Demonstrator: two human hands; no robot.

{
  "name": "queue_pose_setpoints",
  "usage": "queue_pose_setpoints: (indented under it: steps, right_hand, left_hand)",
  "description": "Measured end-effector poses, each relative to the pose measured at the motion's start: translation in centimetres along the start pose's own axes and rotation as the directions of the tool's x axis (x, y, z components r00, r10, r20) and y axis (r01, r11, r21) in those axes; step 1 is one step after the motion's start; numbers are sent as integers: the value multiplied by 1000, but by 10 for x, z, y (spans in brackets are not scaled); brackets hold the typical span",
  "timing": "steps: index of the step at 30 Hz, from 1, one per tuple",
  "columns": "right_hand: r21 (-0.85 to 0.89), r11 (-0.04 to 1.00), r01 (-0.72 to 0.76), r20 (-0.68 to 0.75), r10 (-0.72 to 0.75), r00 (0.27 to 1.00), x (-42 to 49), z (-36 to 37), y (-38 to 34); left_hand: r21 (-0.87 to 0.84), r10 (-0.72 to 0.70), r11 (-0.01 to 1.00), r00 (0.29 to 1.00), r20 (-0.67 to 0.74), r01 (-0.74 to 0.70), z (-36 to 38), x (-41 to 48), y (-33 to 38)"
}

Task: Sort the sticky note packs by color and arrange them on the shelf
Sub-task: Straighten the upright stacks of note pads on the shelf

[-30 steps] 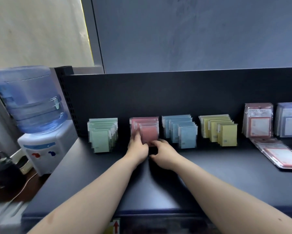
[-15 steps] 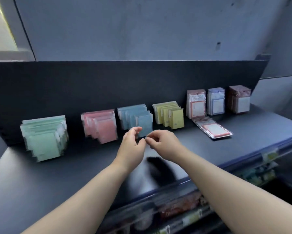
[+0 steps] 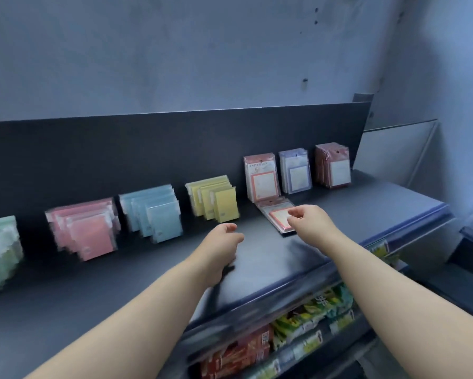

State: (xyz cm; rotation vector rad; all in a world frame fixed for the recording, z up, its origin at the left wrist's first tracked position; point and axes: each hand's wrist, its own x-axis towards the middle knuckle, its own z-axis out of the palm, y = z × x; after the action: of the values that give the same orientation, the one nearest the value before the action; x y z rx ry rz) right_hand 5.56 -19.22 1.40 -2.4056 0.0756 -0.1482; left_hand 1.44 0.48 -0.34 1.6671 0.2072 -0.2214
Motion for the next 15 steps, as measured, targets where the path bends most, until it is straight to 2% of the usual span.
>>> queue_pose_setpoints:
  steps: [4,8,11,15]
  right_hand:
    - [-88,996,25,152,-11,988,45,-19,30]
    - [-156,983,98,322,-43,946,79,-30,46]
    - [-105,974,201,419,-140,897,94,-30,53]
    - [51,955,293,515,-277,811,106,-31,57]
  left_hand:
    - [-151,-90,985,994,-69,79,51,33,17]
    - [-186,-88,981,974,-211,48,93,62,34]
    - [-280,-109,959,963,-249,36,114,74,47]
    - [-337,-168,940,926,-339,47,125,90,51]
